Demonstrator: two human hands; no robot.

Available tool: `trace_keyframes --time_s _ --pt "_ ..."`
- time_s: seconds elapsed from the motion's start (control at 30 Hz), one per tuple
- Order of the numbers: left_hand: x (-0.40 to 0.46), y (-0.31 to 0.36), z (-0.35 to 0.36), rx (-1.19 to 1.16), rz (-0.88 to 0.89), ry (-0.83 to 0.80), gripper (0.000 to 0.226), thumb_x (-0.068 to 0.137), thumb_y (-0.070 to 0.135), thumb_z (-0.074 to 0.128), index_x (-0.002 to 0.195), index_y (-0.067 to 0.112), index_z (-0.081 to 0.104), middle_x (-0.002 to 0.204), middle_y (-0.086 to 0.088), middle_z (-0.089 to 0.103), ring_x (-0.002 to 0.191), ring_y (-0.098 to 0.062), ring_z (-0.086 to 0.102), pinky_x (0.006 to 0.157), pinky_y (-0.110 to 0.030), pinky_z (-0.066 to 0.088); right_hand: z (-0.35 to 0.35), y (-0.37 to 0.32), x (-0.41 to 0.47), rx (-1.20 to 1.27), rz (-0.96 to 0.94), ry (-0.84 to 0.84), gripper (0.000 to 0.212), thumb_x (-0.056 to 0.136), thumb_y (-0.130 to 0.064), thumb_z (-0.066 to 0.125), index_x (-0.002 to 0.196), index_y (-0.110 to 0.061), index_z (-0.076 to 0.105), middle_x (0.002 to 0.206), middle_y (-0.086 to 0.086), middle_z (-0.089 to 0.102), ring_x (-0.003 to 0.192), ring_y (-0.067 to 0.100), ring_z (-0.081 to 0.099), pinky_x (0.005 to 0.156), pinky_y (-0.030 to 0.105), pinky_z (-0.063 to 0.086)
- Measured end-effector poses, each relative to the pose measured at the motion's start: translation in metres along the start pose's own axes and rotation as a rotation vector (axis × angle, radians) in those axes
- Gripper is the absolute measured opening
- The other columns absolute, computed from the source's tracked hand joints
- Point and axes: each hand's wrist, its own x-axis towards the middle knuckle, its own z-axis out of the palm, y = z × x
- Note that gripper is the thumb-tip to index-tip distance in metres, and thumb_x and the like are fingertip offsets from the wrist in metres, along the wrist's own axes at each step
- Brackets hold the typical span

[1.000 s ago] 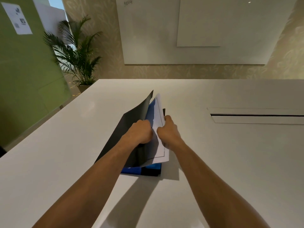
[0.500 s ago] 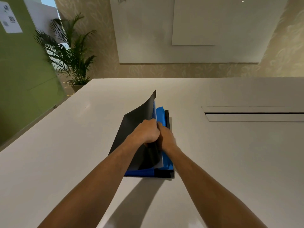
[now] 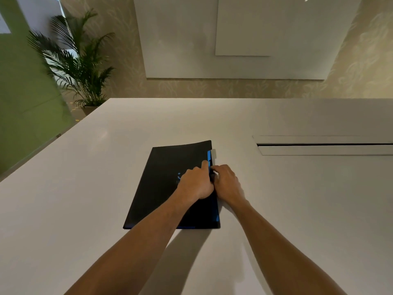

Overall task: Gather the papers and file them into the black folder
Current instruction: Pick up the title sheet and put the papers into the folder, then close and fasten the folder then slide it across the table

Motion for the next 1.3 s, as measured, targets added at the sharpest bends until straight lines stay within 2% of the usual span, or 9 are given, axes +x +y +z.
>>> trace_keyframes --time_s 0.17,0.27,0.43,0.6,0.8,0.9,1.0,1.1,1.3 --pt "0.003 -0.006 0.001 -0.059 -0.030 0.035 0.050 0.090 0.033 0.055 0.131 0.013 0.035 0.113 -0.013 0.059 0.101 -0.032 0.059 0.077 -0.041 0.050 -0.001 0.003 0.007 -0.088 -0.103 -0.111 0.016 0.091 -0.013 0.057 0.105 -0.008 0.063 0.115 0.012 0.062 0.096 0.025 0.060 0.079 0.034 0.049" --pt "0.004 -0.009 0.001 -0.090 -0.044 0.041 0.050 0.092 0.033 0.054 0.132 0.013 0.033 0.113 -0.012 0.059 0.100 -0.030 0.059 0.074 -0.037 0.048 0.004 0.001 0.010 0.020 0.025 0.038 0.005 0.098 -0.021 0.052 0.101 -0.019 0.055 0.106 0.004 0.065 0.082 0.015 0.059 0.072 0.031 0.051" --pt "0.003 -0.014 0.006 -0.019 -0.016 0.083 0.051 0.088 0.044 0.057 0.126 0.015 0.040 0.105 -0.007 0.063 0.089 -0.024 0.060 0.067 -0.033 0.046 0.003 0.007 0.001 0.211 0.262 0.193 0.023 0.102 -0.026 0.048 0.121 -0.018 0.056 0.106 0.000 0.065 0.079 0.014 0.058 0.054 0.019 0.034" --pt "-0.002 -0.014 0.032 0.248 0.072 0.234 0.049 0.088 0.059 0.045 0.108 0.015 0.055 0.098 -0.005 0.064 0.088 -0.023 0.061 0.067 -0.033 0.039 0.006 0.009 -0.004 0.263 0.152 0.170 0.031 0.097 -0.037 0.058 0.125 -0.024 0.055 0.110 -0.005 0.065 0.088 0.011 0.064 0.062 0.020 0.045" --pt "0.006 -0.050 0.048 0.094 0.123 0.382 0.026 0.095 0.044 0.043 0.084 0.022 0.055 0.088 0.004 0.060 0.078 -0.012 0.054 0.064 -0.025 0.040 0.022 0.016 -0.004 0.009 -0.026 0.138 0.023 0.098 -0.026 0.055 0.116 -0.024 0.068 0.117 -0.002 0.062 0.100 0.012 0.060 0.083 0.029 0.055" --pt "0.012 -0.060 0.055 0.018 0.162 0.394 0.022 0.095 0.035 0.048 0.106 0.021 0.061 0.102 0.002 0.063 0.094 -0.014 0.055 0.079 -0.027 0.042 0.028 0.016 -0.006 -0.185 -0.110 0.125 0.027 0.100 -0.028 0.051 0.119 -0.022 0.069 0.117 0.001 0.062 0.105 0.018 0.058 0.087 0.035 0.055" --pt "0.014 -0.062 0.061 -0.015 0.214 0.330 0.037 0.097 0.031 0.047 0.132 0.021 0.054 0.132 0.000 0.056 0.122 -0.017 0.049 0.102 -0.033 0.035 0.026 0.015 -0.008 -0.268 -0.135 0.131 0.029 0.100 -0.033 0.049 0.122 -0.024 0.066 0.119 0.002 0.062 0.104 0.020 0.058 0.088 0.035 0.054" --pt "0.015 -0.063 0.061 0.001 0.242 0.280 0.040 0.099 0.030 0.041 0.138 0.025 0.049 0.144 0.003 0.049 0.135 -0.014 0.040 0.111 -0.034 0.024 0.027 0.013 -0.007 -0.333 -0.141 0.107 0.031 0.101 -0.031 0.047 0.129 -0.024 0.060 0.125 0.003 0.059 0.107 0.021 0.057 0.091 0.035 0.051" --pt "0.017 -0.062 0.060 0.024 0.235 0.261 0.040 0.099 0.033 0.040 0.138 0.024 0.048 0.144 0.004 0.050 0.136 -0.013 0.039 0.112 -0.034 0.023 0.026 0.013 -0.007 -0.402 -0.159 0.072 0.036 0.100 -0.025 0.046 0.135 -0.024 0.052 0.132 0.005 0.054 0.113 0.022 0.054 0.095 0.036 0.049"
